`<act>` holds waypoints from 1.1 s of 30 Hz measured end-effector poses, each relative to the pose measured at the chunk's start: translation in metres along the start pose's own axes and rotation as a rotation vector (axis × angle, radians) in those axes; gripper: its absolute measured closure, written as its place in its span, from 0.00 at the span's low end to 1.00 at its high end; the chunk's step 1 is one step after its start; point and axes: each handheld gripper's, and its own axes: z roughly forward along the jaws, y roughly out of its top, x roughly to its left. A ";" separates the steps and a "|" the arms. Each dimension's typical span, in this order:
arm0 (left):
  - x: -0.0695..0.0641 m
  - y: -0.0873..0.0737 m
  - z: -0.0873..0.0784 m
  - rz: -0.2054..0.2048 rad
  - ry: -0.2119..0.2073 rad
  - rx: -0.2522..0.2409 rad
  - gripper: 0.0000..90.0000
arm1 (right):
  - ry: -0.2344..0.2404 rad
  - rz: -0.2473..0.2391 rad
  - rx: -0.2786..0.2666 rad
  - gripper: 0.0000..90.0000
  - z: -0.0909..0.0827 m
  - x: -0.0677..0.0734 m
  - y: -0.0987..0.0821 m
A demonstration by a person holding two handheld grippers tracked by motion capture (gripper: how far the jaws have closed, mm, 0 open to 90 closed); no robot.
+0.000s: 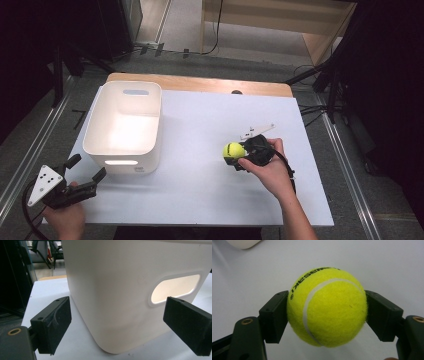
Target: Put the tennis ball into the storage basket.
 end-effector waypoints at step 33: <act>0.000 0.000 0.000 -0.005 0.000 -0.012 0.09 | 0.053 -0.095 -0.017 0.27 0.019 0.028 0.046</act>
